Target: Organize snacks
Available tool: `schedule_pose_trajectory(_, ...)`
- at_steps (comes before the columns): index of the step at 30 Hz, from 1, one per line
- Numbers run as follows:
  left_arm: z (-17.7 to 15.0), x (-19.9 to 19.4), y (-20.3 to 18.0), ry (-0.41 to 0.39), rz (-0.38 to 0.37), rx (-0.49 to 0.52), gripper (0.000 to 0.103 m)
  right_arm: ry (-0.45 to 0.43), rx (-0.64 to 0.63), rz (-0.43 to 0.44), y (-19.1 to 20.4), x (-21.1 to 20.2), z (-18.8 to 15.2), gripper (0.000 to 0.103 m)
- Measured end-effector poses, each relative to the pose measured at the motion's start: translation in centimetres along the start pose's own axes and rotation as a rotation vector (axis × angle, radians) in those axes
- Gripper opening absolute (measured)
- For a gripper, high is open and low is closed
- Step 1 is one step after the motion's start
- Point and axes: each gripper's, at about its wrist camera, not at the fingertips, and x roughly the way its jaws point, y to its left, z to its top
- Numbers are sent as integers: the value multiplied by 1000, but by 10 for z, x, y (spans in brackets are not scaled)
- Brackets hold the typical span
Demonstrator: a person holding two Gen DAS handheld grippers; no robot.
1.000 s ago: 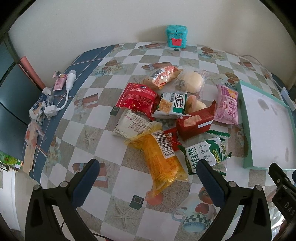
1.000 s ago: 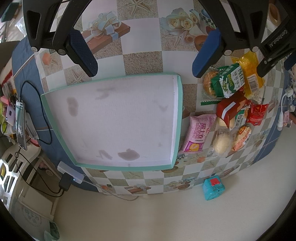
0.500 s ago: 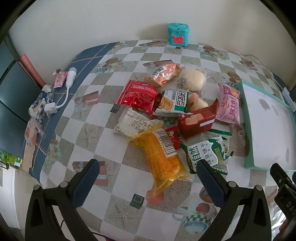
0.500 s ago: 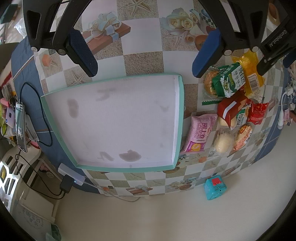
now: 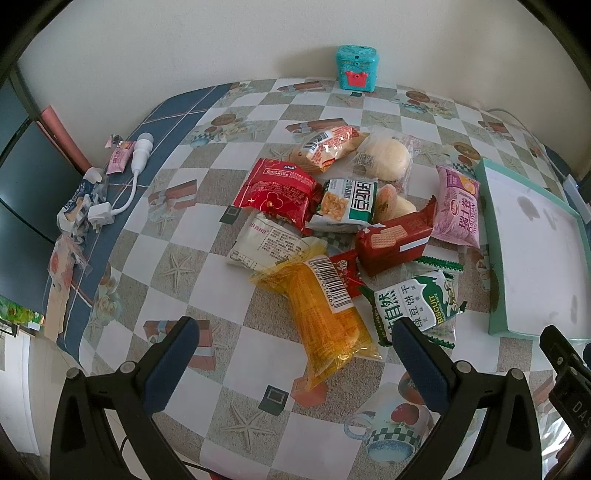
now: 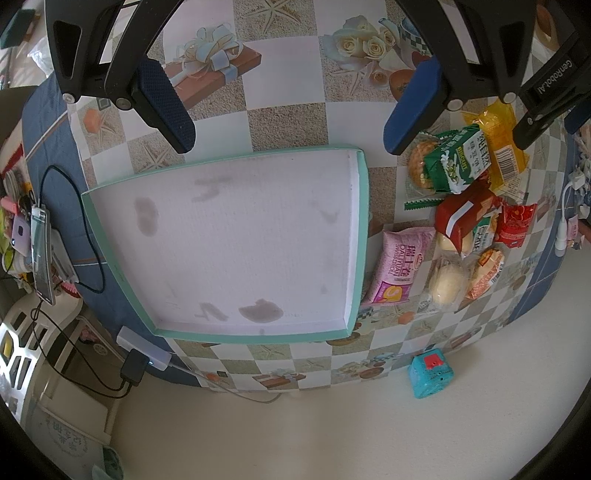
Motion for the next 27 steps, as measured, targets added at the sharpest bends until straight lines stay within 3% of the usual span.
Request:
schedule_pose_trajectory(22, -1, 5, 7, 19, -34, -42, 103, 3, -4, -9, 4, 3, 4, 103)
schedule_pose_trajectory(27, -2, 14, 23, 55, -67, -109, 103, -3, -33, 52, 24, 4, 13, 103)
